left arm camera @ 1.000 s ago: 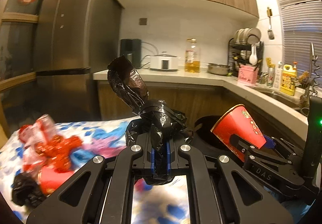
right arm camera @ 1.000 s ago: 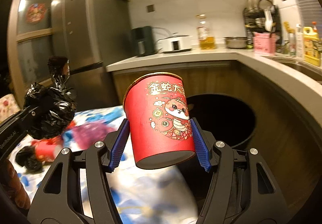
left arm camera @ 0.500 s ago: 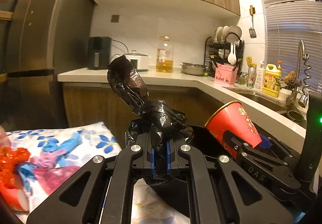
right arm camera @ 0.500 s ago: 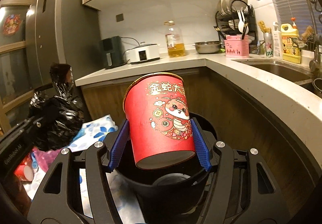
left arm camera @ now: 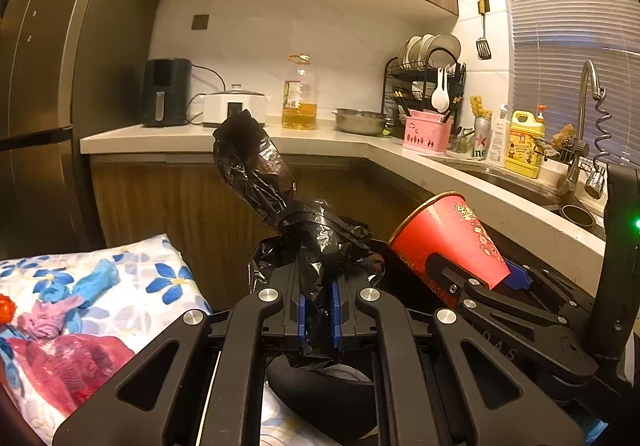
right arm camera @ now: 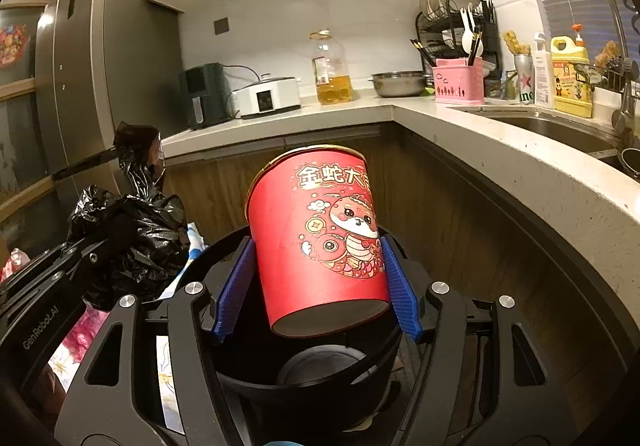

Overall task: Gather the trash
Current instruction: 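Open the right tool to drop the cup while the left tool drops the black bag into the bin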

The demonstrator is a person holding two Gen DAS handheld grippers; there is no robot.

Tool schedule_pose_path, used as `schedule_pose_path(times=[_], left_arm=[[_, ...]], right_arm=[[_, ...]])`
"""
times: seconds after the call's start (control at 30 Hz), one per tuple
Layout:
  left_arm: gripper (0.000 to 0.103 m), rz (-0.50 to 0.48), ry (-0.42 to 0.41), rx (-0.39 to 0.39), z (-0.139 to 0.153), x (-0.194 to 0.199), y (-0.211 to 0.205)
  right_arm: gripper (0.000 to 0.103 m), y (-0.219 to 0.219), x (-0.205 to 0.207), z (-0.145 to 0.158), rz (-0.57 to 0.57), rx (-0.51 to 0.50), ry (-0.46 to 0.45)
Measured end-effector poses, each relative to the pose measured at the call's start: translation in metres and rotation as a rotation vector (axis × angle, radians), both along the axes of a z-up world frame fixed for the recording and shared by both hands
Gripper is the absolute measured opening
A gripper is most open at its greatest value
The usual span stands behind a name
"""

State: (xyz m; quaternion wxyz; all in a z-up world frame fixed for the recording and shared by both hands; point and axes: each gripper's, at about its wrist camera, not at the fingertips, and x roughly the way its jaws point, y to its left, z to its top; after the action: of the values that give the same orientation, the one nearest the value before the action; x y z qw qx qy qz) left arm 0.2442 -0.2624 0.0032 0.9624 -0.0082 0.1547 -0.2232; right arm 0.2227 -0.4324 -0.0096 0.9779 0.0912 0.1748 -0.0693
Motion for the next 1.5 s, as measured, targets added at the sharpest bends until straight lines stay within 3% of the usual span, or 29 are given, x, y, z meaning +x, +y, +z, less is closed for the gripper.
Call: schedule_pose_path(times=[0.33, 0.6, 0.77, 1.33, 1.5], left_arm=[[0.017, -0.008, 0.059, -0.023, -0.013, 0.014, -0.001], [0.045, -0.001, 0.078, -0.021, -0.019, 0.017, 0.001], [0.054, -0.002, 0.088, -0.026, -0.021, 0.017, 0.003], [0.061, -0.201, 0.094, -0.083, -0.023, 0.012, -0.010], [0.077, -0.249, 0.082, -0.086, -0.020, 0.007, -0.017]], right_arm=[[0.064, -0.003, 0.008, -0.006, -0.009, -0.002, 0.019], [0.068, -0.008, 0.013, -0.009, -0.021, 0.005, 0.035], [0.071, -0.010, 0.009, -0.009, -0.041, 0.008, 0.030], [0.072, -0.023, -0.003, -0.013, -0.100, 0.024, 0.034], [0.072, -0.025, -0.005, -0.013, -0.108, 0.016, 0.031]])
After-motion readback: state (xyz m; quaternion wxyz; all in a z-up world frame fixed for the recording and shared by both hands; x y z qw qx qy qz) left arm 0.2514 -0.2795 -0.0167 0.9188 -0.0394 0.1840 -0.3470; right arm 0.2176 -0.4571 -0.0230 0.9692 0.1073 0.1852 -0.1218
